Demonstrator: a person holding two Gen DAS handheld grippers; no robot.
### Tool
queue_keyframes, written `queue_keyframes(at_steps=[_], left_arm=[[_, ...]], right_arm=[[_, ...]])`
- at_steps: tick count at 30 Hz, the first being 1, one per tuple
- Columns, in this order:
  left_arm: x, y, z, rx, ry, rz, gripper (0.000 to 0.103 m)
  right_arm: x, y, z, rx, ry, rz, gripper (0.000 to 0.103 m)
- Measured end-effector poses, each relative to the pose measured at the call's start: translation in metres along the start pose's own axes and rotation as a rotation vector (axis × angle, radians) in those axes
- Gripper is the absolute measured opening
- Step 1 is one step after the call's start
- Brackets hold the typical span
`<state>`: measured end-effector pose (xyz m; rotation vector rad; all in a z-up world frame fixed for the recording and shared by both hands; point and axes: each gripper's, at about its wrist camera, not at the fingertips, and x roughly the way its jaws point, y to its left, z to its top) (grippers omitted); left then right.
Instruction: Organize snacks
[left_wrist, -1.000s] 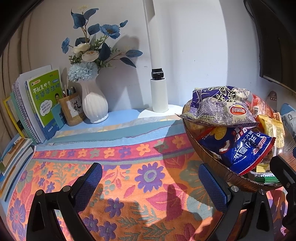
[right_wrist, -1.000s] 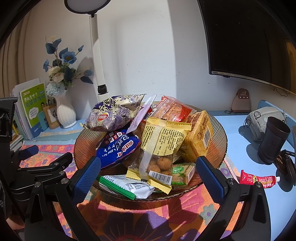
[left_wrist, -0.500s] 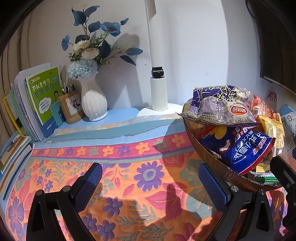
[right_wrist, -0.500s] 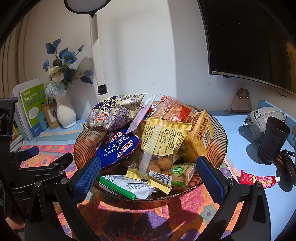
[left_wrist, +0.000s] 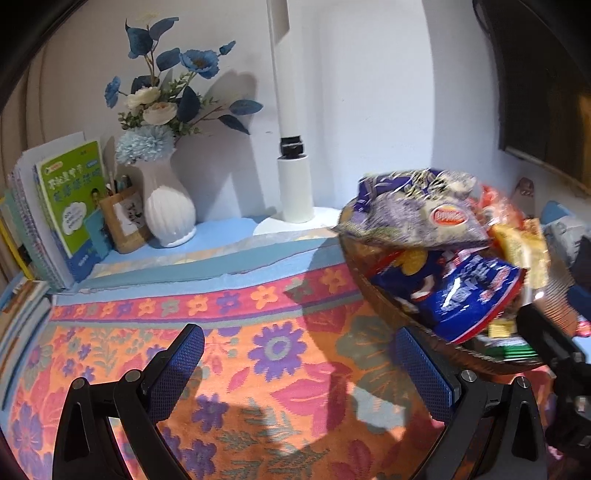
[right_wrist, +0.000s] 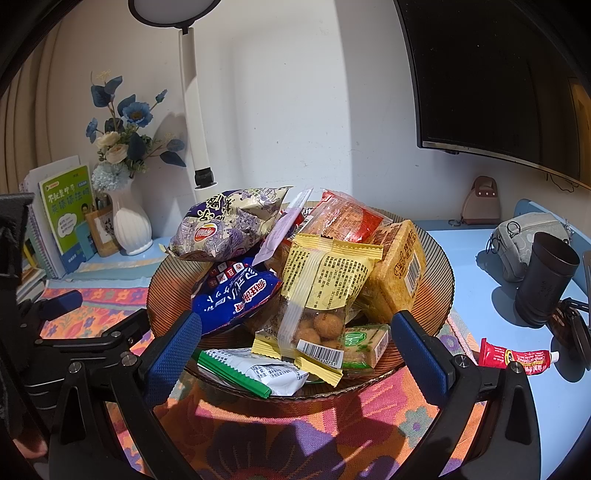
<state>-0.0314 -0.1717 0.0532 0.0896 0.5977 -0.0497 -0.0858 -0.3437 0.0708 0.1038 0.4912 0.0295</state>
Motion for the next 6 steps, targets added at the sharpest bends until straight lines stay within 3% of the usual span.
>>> queue_keyframes(at_steps=[6], left_arm=[[-0.0073, 0.0000, 0.0008, 0.001, -0.033, 0.002, 0.103]], right_arm=[[0.0000, -0.0007, -0.0009, 0.000, 0.002, 0.000, 0.103]])
